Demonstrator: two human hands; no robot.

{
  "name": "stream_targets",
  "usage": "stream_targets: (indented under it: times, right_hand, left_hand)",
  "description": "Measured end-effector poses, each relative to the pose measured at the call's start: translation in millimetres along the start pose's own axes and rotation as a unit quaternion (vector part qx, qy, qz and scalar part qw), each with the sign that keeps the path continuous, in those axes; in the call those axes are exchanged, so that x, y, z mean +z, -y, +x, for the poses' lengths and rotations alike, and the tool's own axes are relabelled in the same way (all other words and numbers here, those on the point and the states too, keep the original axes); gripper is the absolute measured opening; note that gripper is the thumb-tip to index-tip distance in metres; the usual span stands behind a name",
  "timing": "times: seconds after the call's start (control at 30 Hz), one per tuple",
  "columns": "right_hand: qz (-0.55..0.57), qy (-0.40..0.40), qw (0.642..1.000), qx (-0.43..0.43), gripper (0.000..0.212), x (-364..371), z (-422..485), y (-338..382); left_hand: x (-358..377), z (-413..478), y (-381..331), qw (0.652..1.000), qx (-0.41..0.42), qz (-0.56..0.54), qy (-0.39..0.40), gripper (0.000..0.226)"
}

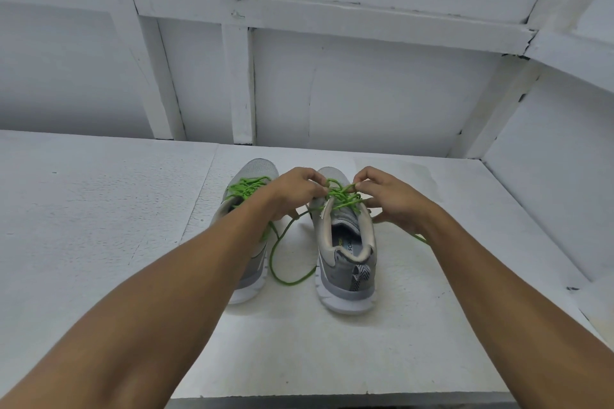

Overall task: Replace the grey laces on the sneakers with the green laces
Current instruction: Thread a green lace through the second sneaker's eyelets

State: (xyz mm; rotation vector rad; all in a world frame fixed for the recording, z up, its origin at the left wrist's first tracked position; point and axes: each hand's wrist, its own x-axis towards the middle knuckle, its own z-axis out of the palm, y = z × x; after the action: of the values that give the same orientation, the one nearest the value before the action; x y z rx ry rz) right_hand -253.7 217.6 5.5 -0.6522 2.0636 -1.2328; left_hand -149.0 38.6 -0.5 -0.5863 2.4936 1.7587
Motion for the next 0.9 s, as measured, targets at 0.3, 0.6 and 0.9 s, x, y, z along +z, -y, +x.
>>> stream_targets:
  times: [0.3, 0.6, 0.9]
  right_hand:
    - [-0.033, -0.014, 0.999, -0.029, 0.013, -2.1, -3.7, -15.8]
    - [0.070, 0.004, 0.998, 0.001, 0.011, 0.9, -3.3, -2.5]
    - [0.011, 0.010, 1.000, -0.009, 0.014, -1.6, -9.2, -16.1]
  left_hand:
    - [-0.2, 1.7, -0.7, 1.000, 0.016, -0.005, 0.002, 0.010]
    - [-0.9, 2.5, 2.5, 1.000, 0.011, -0.002, -0.002, 0.011]
    - [2.4, -2.8, 0.9, 1.000, 0.010, 0.002, -0.016, 0.011]
